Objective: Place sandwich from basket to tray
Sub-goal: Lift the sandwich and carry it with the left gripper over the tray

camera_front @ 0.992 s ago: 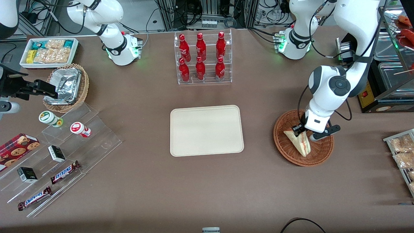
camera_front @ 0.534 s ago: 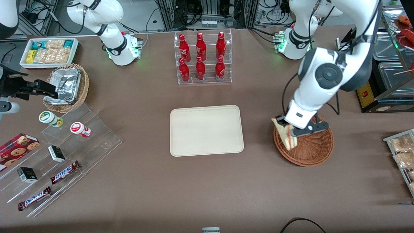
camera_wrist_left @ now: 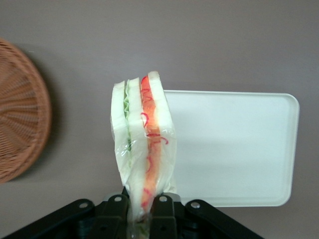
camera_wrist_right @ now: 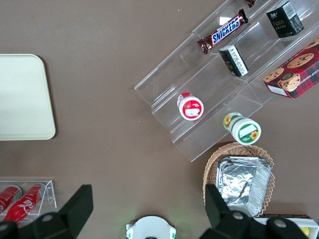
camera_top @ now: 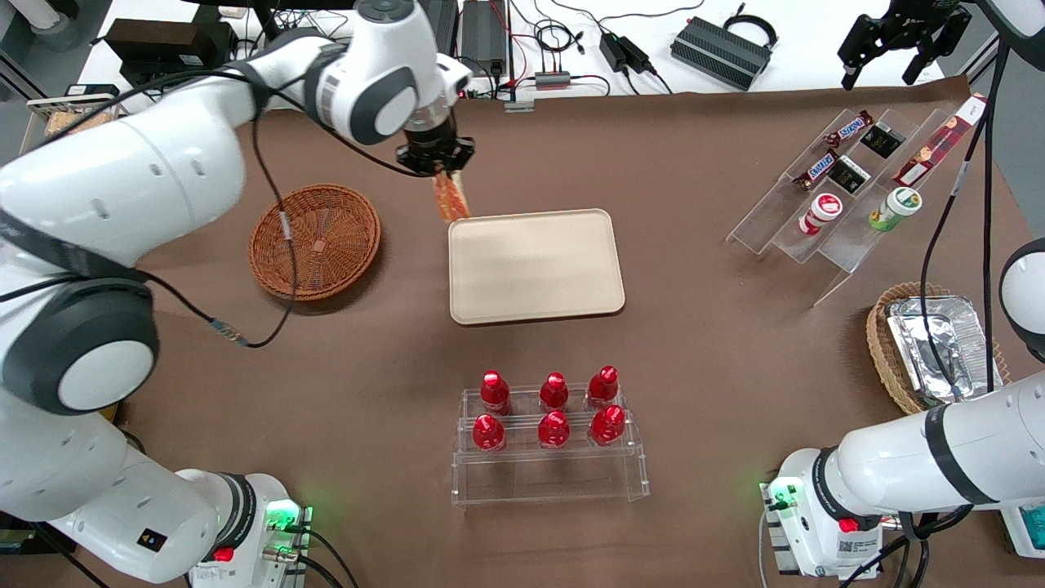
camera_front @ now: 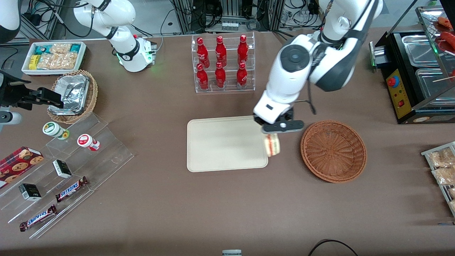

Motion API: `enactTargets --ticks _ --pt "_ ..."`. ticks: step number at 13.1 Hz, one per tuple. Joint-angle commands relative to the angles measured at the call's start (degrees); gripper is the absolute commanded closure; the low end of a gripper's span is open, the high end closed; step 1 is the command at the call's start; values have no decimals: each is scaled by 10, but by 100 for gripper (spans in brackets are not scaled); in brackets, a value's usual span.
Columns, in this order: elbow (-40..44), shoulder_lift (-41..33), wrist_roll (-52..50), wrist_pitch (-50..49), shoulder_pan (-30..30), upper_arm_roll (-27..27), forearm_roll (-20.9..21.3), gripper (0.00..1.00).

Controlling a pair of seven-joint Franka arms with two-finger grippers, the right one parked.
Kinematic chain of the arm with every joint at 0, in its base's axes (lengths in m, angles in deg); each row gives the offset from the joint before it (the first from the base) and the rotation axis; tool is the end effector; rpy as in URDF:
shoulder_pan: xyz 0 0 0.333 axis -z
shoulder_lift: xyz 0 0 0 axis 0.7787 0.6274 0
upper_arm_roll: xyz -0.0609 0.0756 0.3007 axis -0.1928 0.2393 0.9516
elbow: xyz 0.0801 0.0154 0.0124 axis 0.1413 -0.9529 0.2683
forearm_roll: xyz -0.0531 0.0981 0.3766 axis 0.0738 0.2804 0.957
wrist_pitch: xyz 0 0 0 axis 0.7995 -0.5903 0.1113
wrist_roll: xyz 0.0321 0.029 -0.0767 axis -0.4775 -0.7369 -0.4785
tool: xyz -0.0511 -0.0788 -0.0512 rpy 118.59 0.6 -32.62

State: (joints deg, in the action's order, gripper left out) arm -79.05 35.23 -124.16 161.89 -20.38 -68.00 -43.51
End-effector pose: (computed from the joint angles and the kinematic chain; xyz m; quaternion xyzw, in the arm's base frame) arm 0.5228 -0.3959 0.4450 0.9986 0.0341 0.0268 0.0298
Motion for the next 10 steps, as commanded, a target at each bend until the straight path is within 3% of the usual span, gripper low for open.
enactTargets --ticks 1,5,10 --pt "61 65 -9 -7 25 7 2 100" --pt "110 160 -56 58 70 4 3 100" --pt "111 220 -62 133 108 7 8 100"
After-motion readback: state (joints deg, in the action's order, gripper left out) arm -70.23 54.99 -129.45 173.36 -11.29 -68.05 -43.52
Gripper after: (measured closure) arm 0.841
